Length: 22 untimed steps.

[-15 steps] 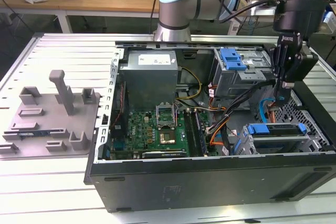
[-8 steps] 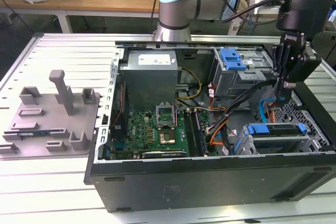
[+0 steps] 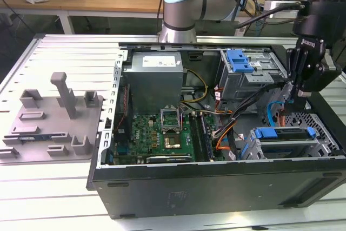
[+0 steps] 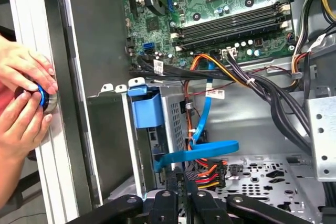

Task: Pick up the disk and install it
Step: 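Insert the first disk wire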

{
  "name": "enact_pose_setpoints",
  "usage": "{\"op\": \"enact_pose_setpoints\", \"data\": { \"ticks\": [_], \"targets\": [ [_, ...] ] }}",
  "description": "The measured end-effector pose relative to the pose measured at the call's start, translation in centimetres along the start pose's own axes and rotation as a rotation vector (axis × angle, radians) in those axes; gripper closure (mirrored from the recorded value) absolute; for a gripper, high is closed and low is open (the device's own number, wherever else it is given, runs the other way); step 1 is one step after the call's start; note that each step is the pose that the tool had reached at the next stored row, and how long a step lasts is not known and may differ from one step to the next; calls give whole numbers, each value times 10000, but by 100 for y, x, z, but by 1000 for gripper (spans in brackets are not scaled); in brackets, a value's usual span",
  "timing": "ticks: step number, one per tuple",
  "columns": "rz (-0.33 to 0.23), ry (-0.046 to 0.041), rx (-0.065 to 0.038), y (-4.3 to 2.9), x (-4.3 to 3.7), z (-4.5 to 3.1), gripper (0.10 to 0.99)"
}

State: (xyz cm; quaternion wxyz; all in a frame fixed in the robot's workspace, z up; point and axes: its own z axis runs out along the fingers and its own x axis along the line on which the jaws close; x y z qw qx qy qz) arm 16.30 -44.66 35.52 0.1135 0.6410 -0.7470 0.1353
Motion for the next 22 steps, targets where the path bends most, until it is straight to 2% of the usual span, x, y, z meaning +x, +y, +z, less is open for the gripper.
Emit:
{"op": "enact_pose_setpoints", "data": {
  "ticks": [2, 5, 7, 8, 10, 11, 12, 16, 22],
  "targets": [
    [1, -117, -18, -6, 41, 7, 922],
    [0, -550, -84, -18, 146, 24, 922],
    [-10, -712, -106, -18, 173, 27, 922],
    [-21, -820, -119, -17, 188, 28, 922],
    [-41, -929, -128, -17, 205, 28, 922],
    [-71, -1030, -134, -15, 224, 27, 922],
    [-100, -1085, -133, -15, 242, 29, 922],
    [-172, -1142, -119, -16, 283, 43, 922],
    [-439, -1313, -61, -16, 317, 56, 922]
  ]
}}
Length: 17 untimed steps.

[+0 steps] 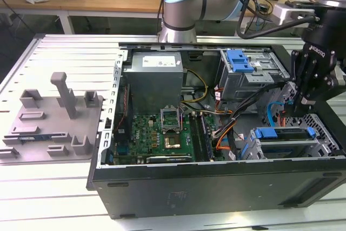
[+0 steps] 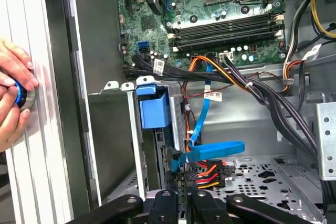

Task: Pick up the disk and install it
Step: 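Insert the first disk wire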

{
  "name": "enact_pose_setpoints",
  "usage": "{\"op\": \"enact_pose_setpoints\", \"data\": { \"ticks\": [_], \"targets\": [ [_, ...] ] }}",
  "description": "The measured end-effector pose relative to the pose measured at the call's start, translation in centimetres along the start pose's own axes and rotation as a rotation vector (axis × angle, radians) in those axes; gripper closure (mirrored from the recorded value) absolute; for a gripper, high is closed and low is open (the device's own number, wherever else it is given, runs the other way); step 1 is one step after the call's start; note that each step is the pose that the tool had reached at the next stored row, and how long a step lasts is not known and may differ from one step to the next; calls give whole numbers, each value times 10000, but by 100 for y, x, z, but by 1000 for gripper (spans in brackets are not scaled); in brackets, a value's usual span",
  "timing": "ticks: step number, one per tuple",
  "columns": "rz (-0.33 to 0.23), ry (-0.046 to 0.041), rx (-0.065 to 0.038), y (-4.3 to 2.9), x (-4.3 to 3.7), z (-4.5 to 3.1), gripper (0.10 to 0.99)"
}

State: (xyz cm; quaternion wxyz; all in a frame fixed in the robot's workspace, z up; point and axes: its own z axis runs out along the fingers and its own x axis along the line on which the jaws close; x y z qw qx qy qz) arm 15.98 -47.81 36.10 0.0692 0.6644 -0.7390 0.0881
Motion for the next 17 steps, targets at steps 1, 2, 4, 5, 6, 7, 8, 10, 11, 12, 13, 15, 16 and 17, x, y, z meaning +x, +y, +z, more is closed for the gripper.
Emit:
{"op": "enact_pose_setpoints", "data": {
  "ticks": [1, 2, 4, 5, 6, 7, 8, 10, 11, 12, 13, 15, 16, 17],
  "targets": [
    [-68, -21, 13, 2, 9, 2, 922],
    [-91, -34, 17, 2, 19, 4, 922],
    [-122, -87, 19, 0, 43, 10, 922],
    [-132, -123, 18, -1, 54, 12, 922],
    [-142, -162, 16, -1, 65, 15, 922],
    [-153, -203, 14, -2, 77, 17, 922],
    [-168, -279, 11, -3, 89, 20, 922],
    [-194, -423, 2, -5, 107, 24, 922],
    [-210, -500, -2, -6, 115, 26, 922],
    [-234, -603, -7, -7, 125, 29, 922],
    [-246, -656, -9, -7, 132, 30, 922],
    [-270, -787, -16, -9, 147, 33, 922],
    [-285, -871, -21, -10, 154, 35, 922],
    [-295, -939, -26, -10, 159, 36, 922]
  ]
}}
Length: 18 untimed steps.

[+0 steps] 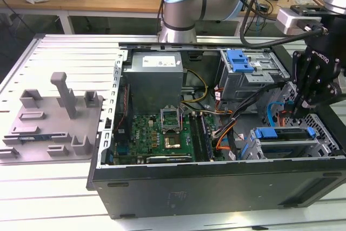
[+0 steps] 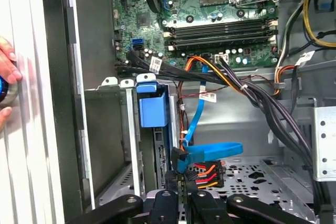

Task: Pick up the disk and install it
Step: 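Insert the first disk wire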

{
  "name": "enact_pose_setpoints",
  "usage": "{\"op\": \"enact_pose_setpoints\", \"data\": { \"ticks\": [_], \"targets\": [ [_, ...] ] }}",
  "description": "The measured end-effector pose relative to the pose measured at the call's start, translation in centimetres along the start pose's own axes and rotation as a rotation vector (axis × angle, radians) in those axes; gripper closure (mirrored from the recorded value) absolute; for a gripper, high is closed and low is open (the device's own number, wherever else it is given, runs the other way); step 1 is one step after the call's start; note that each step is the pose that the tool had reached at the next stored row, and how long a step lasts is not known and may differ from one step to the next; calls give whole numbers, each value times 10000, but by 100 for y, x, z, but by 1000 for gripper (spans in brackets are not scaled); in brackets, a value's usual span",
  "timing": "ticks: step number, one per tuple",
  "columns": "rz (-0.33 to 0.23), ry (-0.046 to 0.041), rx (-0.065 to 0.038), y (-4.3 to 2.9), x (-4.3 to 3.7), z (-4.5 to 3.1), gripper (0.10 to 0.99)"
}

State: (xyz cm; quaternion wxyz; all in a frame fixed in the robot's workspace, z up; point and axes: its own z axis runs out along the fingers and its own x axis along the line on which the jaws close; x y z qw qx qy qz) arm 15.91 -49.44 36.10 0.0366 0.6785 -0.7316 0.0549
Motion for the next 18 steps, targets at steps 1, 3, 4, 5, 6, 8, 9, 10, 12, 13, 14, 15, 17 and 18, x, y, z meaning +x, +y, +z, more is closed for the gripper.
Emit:
{"op": "enact_pose_setpoints", "data": {
  "ticks": [1, 3, 4, 5, 6, 8, 9, 10, 12, 13, 14, 15, 17, 18],
  "targets": [
    [-5, -52, -3, -1, 13, 1, 922],
    [-6, -56, -3, -1, 15, 2, 922],
    [-6, -56, -3, -1, 15, 2, 922],
    [-6, -56, -3, -1, 15, 2, 922],
    [-5, -105, -7, -2, 17, 1, 922],
    [-1, -312, -23, -2, 31, 4, 922],
    [2, -439, -33, -4, 52, 7, 922],
    [2, -453, -34, -5, 67, 8, 922],
    [3, -496, -37, -8, 99, 13, 922],
    [3, -507, -38, -7, 99, 13, 922],
    [3, -510, -38, -7, 98, 13, 922],
    [3, -513, -38, -7, 99, 13, 922],
    [3, -518, -39, -7, 99, 13, 922],
    [5, -517, -38, -11, 104, 14, 922]
  ]
}}
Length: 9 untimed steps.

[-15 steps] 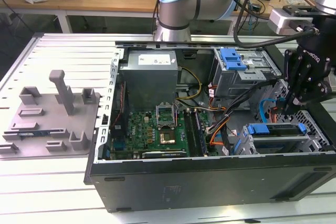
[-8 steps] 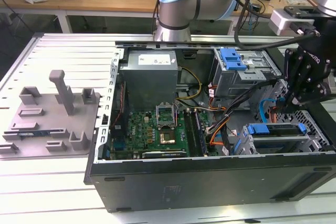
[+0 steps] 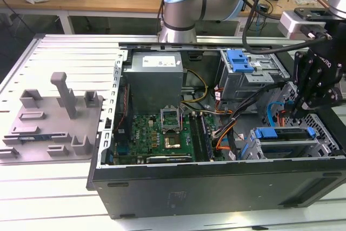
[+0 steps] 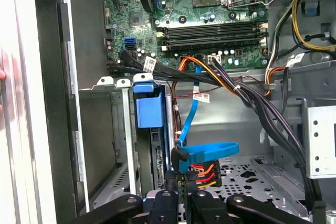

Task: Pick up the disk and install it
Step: 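Insert the first disk wire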

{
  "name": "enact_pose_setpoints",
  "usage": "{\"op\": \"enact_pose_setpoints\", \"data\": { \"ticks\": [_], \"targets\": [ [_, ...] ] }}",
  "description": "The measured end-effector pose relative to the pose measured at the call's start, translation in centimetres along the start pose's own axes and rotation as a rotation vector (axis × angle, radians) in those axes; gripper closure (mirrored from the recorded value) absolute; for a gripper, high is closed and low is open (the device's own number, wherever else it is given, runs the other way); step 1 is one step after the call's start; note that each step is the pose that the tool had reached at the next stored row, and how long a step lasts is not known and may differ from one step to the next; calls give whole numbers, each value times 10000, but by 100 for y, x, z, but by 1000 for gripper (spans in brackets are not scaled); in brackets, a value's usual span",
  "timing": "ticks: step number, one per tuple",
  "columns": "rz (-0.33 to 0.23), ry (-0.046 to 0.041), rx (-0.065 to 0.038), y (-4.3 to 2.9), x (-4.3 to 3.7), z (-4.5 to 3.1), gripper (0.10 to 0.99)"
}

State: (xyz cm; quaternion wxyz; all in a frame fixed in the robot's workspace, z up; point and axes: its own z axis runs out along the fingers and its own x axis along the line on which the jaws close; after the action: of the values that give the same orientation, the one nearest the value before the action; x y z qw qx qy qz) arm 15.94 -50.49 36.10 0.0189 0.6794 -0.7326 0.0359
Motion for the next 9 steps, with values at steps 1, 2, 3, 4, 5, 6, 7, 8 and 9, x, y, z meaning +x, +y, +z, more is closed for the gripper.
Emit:
{"op": "enact_pose_setpoints", "data": {
  "ticks": [1, 2, 3, 4, 5, 6, 7, 8, 9],
  "targets": [
    [0, 1, 0, -1, 2, 0, 922],
    [0, 0, 0, -3, 5, 0, 922],
    [-1, 0, -1, -6, 16, 2, 922],
    [-1, 0, -1, -9, 32, 3, 922],
    [-1, 0, 0, -12, 49, 4, 922],
    [-1, 0, 0, -14, 57, 5, 922],
    [-1, 1, -1, -15, 68, 5, 922],
    [-1, -1, -1, -18, 87, 7, 922],
    [-1, 0, 0, -20, 99, 8, 922]
  ]
}}
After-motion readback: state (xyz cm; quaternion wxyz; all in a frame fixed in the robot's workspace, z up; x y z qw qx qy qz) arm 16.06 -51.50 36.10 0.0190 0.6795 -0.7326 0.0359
